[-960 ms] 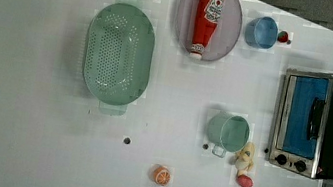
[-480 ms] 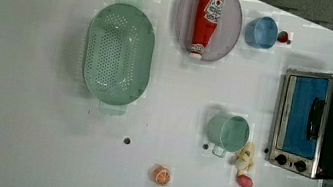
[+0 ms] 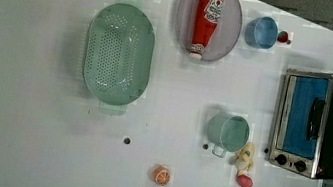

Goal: Flap open oven.

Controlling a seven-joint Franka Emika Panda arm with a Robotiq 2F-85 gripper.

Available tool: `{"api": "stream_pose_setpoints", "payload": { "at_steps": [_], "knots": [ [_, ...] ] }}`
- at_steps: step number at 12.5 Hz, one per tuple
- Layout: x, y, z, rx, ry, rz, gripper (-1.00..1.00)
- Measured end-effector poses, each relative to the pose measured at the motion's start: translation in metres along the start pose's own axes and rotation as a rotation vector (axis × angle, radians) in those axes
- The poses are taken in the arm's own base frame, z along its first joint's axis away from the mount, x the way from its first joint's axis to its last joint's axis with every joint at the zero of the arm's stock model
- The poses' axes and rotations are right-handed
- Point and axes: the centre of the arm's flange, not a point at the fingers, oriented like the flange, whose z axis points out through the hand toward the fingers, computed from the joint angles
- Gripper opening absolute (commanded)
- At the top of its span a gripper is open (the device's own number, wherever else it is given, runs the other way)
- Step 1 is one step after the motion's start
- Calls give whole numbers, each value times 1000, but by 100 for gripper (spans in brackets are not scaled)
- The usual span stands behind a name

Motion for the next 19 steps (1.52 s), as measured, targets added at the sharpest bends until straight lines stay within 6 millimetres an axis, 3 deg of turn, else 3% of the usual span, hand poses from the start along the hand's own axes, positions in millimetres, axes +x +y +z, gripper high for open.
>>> {"api": "stream_pose_setpoints", "payload": {
  "at_steps": [2, 4, 8, 15, 19],
  "knots": [
    [22, 12, 7, 28, 43, -121, -65],
    [45, 38, 18, -1, 100, -218, -65],
    [85, 84, 59, -25, 127, -362, -65],
    [147, 101, 144, -92, 155, -494, -65],
    [163, 108, 186, -134, 146, -586, -65]
  ]
}}
